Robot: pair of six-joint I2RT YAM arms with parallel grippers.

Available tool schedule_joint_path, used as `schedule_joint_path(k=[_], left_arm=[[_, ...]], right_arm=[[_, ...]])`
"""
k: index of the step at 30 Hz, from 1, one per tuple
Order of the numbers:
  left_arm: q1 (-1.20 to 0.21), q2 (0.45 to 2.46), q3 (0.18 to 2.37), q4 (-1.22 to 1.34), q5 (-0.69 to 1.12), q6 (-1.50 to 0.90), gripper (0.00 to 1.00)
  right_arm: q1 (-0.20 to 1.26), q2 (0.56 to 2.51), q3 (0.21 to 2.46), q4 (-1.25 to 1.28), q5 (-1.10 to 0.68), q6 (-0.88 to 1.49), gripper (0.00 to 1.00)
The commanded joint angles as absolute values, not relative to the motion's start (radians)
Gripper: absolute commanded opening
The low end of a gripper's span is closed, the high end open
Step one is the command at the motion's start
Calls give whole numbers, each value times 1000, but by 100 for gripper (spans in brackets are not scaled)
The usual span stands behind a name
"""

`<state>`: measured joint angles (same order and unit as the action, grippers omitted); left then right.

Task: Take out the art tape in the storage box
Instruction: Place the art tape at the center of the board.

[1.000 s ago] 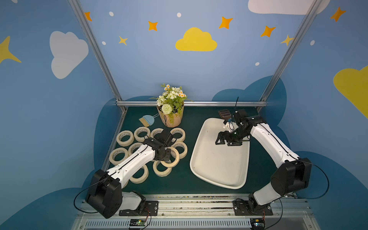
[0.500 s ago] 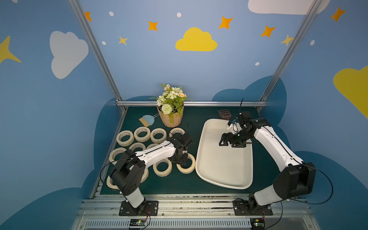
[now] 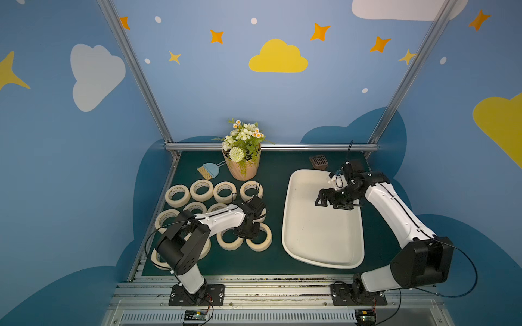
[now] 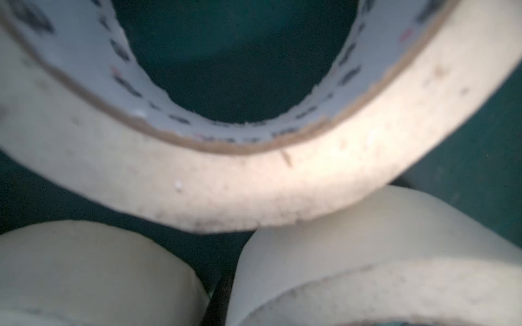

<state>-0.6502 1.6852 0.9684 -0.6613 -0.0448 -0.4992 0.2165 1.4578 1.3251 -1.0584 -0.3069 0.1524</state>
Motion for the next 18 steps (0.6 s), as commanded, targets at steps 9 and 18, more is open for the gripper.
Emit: schedule_joint_path(k=[9,18], left_arm=[[-627,1657,943,-648,-101,-513,73],[-627,1561,1028,-735,-58,-440,93]], right_arm=[[196,1428,1245,-973,-246,161,97],[190,1422,1229,-930,-245,151,97]])
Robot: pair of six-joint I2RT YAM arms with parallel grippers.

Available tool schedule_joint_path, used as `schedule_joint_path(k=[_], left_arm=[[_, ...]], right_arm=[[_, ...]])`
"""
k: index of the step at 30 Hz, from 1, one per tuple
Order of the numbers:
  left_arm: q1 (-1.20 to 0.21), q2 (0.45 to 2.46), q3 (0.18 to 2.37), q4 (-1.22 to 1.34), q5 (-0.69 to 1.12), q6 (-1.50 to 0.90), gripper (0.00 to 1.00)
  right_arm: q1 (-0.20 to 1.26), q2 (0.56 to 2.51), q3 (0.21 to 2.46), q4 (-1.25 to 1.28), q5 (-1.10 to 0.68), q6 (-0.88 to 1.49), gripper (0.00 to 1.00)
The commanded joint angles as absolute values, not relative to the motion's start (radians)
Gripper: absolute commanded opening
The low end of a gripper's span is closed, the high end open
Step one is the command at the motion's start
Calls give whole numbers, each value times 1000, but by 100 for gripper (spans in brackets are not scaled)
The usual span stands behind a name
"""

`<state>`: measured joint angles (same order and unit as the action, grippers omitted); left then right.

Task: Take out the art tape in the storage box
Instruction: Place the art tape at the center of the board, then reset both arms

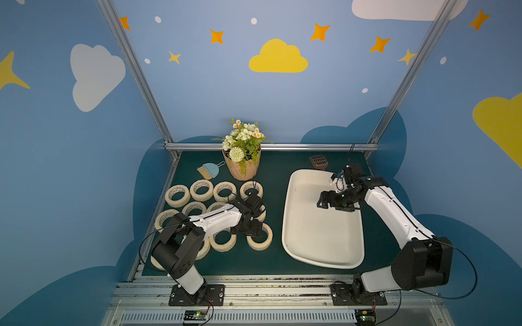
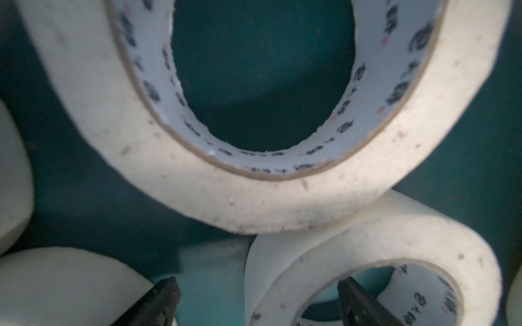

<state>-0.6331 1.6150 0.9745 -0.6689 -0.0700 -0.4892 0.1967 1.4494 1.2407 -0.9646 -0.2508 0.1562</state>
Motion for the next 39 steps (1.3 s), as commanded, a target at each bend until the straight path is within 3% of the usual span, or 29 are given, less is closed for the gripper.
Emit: schedule_joint_path(k=[1,6,10,16,23,29,36,39], left_arm=[[-627,1547,1042,-751,-57,-415,94],[-567,1394,1046,-686,-155,-292,100],[-402,1253,903,-408,-85,-237,100],[-225,1169,709,-33,-199,-133,100],[-44,1208,510,349,-132,-49,100],[54,1358,427,608,-38,-66,100],[78,1496,446,699,73,-46,100],[65,1557,384,875,77,-30,100]], right_arm=[[189,1419,1221,-911,-245,147,97],[184,1387,1162,-766,-161,127,97],[174,1353,1065,-576,-12,98,97],[157,1333,836,-143,194,88,97],[118,1441,747,47,228,57,98],[109,1487,664,306,202,-24,98],[81,1468,553,452,109,-34,98],[77,1499,428,712,139,-7,98]])
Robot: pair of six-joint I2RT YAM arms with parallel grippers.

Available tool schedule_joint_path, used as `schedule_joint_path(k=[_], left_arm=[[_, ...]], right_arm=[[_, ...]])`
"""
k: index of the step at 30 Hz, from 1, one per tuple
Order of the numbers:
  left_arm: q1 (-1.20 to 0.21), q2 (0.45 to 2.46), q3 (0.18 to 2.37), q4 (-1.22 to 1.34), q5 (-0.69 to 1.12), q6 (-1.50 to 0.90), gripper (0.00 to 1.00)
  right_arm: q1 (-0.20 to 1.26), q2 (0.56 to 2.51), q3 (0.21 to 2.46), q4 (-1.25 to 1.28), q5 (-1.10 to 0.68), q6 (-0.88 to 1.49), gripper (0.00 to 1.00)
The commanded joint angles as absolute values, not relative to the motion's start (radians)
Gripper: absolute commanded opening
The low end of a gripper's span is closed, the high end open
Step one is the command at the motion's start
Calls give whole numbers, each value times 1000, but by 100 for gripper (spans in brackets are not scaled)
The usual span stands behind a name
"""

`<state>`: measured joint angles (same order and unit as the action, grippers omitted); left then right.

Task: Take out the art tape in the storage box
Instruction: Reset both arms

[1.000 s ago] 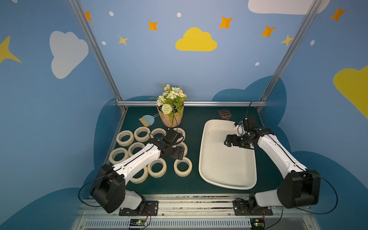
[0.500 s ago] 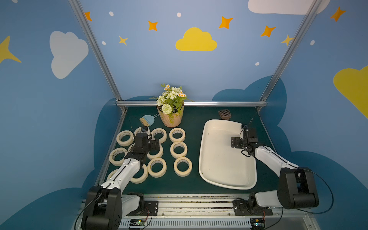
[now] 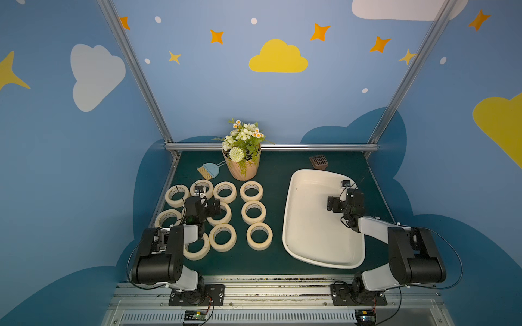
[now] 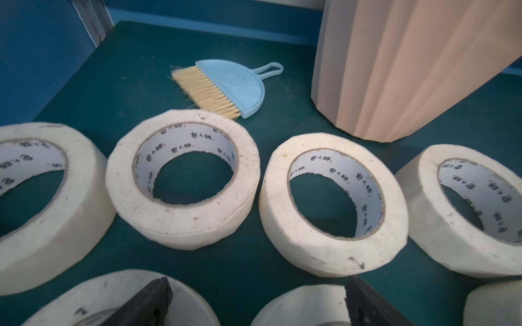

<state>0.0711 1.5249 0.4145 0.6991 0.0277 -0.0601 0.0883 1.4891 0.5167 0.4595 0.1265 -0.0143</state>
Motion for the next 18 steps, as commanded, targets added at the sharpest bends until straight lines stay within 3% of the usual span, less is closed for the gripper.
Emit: schedule_joint_path(k=[1,4,11,18], left_arm=[[65,1567,381,895,77,-32,100],[65,1543,405,807,74,-29,100],[58,1543,401,817,62,-26,100],[58,1543,400,817,61,-26,100]], right_arm=[[78,1524,396,827,139,-4,98],[76,1539,387,879,145,1,98],[74,1473,468,594,125,-20,98],[74,1473,467,604,125,-23,98]])
